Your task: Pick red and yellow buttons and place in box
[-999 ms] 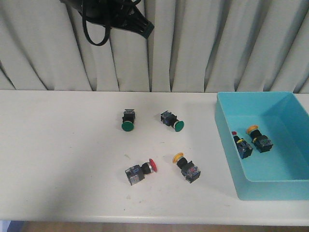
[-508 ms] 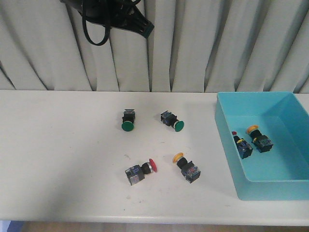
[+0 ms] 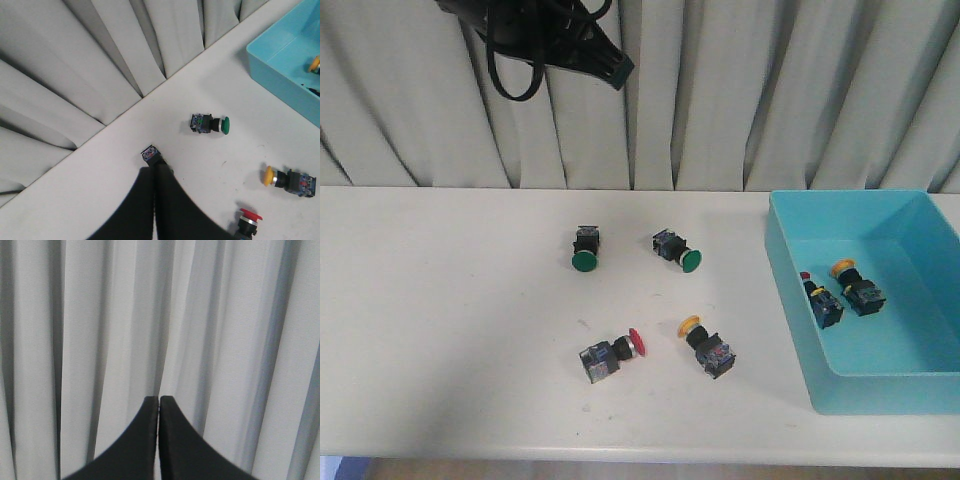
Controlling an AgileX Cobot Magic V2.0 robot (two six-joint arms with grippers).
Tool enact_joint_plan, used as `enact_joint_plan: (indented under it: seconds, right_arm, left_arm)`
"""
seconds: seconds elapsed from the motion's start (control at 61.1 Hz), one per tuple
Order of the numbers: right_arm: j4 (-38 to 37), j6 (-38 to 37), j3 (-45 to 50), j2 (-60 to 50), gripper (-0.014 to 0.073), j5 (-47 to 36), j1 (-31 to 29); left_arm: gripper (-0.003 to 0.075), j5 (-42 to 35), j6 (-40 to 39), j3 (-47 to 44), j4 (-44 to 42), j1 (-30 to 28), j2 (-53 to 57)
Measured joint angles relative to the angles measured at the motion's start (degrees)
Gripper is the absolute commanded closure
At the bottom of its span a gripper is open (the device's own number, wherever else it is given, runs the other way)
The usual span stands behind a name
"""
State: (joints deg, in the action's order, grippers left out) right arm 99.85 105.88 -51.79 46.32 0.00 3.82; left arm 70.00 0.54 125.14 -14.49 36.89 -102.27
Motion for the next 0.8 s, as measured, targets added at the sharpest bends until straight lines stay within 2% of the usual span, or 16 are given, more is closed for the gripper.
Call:
enact_joint_plan:
  seconds: [0.278, 0.393, 0.475, 0.573, 0.72, 0.802]
  right_arm:
    - [0.0, 0.0, 0.0, 0.0, 0.0601, 0.0, 0.0]
    - [0.0, 0.0, 0.0, 0.0, 0.0601, 0.0, 0.0]
    - [0.0, 0.0, 0.0, 0.0, 0.0601, 0.0, 0.0]
    - [0.0, -0.05, 0.0, 0.0, 0.0601, 0.0, 0.0]
    - [0.0, -0.05, 0.0, 0.0, 0.0601, 0.0, 0.0]
    - [0.0, -0.05, 0.0, 0.0, 0.0601, 0.0, 0.0]
  left_arm:
    - [0.0727, -0.06, 0.0, -0.33, -1.25, 0.0, -0.13]
    - [0.0727, -4.15, -3.34, -6.3, -5.55, -0.07, 2.58]
    - [0.0727, -11.29, -8.49, -15.42, -7.12, -1.34, 7.42]
    - [0.0727, -24.13, -14.12, -31.62, -7.8, -4.38, 16.82]
    - [0.0727, -43.84, -16.92, -57.53, -7.91, -8.78, 32.6]
    - [0.0727, -52.87, -17.41, -70.33, -5.78, -13.11, 41.74]
